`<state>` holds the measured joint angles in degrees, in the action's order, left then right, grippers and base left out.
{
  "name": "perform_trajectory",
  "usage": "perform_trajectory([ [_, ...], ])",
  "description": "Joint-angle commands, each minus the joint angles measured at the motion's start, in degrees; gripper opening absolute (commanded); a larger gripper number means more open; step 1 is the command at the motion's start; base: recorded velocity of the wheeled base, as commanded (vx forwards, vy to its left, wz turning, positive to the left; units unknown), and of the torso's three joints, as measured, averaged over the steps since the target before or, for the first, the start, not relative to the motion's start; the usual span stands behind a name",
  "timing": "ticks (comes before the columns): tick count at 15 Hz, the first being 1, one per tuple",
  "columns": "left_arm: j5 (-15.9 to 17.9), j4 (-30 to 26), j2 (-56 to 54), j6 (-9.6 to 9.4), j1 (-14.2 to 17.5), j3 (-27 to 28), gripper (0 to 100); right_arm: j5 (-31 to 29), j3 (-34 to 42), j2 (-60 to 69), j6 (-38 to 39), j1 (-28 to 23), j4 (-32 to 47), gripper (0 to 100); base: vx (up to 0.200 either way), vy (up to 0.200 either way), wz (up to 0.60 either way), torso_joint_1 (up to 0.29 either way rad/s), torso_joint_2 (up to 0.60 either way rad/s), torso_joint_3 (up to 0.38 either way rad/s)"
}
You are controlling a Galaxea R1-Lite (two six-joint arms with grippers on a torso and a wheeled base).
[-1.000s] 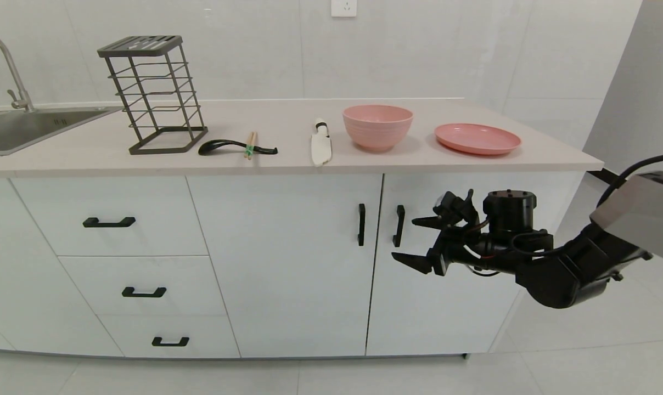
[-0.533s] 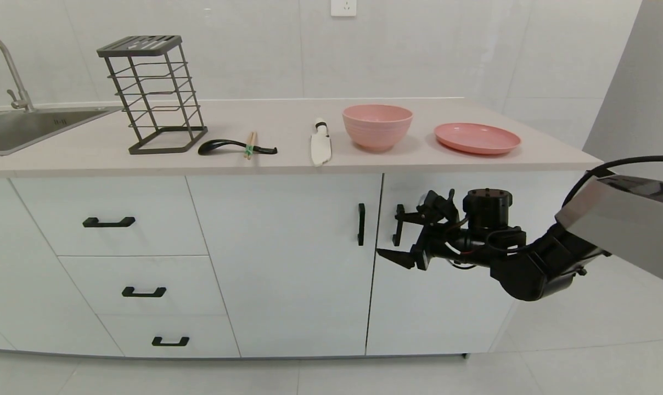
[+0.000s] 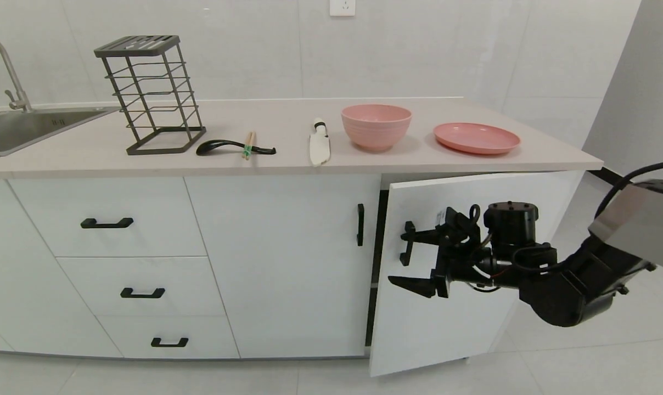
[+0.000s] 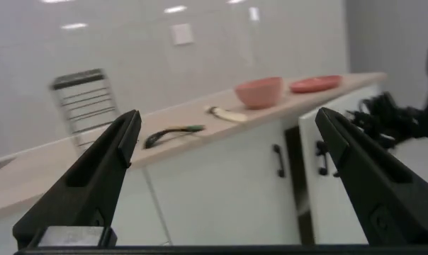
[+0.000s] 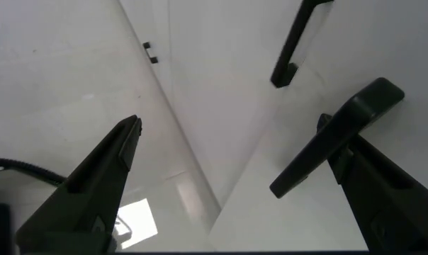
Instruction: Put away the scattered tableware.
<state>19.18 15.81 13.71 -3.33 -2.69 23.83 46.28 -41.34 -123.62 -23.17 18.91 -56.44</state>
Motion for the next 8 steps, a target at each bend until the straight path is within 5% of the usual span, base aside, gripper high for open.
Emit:
perform_trajectory([
  [1,15.0,1.8,21.6,-1.15,-2.9,5.3,100,1.7,8.4,9.0,-0.4,-0.1,-0.5,100,0.000,0.000,0.00,0.000,0.00,0.000],
  [2,17.7,2.5,29.9,-2.91,-6.1,6.1,100,2.0,12.5,12.6,-0.3,-0.1,-0.5,100,0.000,0.000,0.00,0.000,0.00,0.000],
  [5,18.4,7.1,47.7,-5.90,-24.2,11.1,100,2.0,19.5,17.0,-0.5,0.0,-0.4,100,0.000,0.000,0.00,0.000,0.00,0.000],
  [6,18.1,11.4,59.3,-5.72,-35.2,14.4,100,1.9,20.2,17.1,-0.5,0.1,-0.4,100,0.000,0.000,0.00,0.000,0.00,0.000],
  [8,15.8,17.9,77.1,-6.96,-38.9,19.0,100,1.9,20.6,17.5,-0.6,0.5,-0.5,100,0.000,0.000,0.00,0.000,0.00,0.000],
])
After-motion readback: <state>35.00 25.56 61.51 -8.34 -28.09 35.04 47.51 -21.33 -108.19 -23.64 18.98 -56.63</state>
